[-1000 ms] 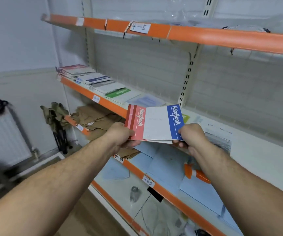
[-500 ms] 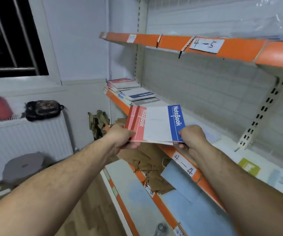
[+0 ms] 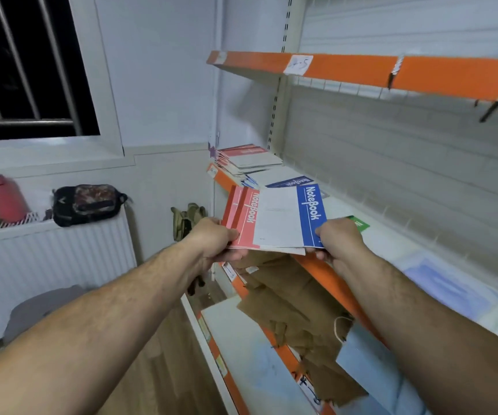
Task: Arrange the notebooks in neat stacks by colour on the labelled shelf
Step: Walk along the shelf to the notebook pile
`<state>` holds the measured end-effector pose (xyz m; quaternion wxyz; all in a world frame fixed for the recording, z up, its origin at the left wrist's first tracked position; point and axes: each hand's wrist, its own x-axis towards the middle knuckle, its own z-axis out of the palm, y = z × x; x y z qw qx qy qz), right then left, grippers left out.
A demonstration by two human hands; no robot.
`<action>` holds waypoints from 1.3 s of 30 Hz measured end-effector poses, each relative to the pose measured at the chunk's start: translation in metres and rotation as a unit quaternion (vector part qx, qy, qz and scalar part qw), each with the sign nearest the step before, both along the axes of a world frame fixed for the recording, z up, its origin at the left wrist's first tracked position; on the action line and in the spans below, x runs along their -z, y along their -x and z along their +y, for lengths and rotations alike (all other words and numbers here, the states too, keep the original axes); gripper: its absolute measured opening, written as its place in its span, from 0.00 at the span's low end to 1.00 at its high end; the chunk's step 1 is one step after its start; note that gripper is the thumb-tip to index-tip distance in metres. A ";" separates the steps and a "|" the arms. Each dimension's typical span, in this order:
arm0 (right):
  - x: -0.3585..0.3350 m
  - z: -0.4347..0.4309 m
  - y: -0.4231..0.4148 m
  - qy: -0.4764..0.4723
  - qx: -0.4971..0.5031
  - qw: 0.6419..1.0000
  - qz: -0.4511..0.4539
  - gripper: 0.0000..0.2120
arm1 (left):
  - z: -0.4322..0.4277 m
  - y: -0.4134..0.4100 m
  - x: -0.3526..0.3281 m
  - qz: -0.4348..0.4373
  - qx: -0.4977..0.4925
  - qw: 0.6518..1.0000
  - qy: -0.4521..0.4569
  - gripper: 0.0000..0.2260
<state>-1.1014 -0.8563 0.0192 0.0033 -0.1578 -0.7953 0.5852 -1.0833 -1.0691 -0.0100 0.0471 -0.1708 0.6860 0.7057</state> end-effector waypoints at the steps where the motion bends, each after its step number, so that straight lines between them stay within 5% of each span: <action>1: -0.002 -0.013 0.007 0.003 0.003 1.000 -0.007 0.07 | -0.013 0.011 -0.001 0.002 0.006 1.000 0.000 0.05; 14: 0.000 -0.137 0.119 0.010 0.049 0.999 -0.009 0.06 | -0.139 0.135 -0.001 0.002 0.051 0.999 0.002 0.01; 29: -0.002 -0.161 0.313 -0.037 0.074 0.996 -0.021 0.06 | -0.172 0.330 -0.022 0.017 0.098 0.991 0.091 0.04; 39: -0.008 -0.158 0.366 0.010 0.118 0.993 0.003 0.07 | -0.165 0.433 -0.024 0.031 0.156 0.975 0.157 0.05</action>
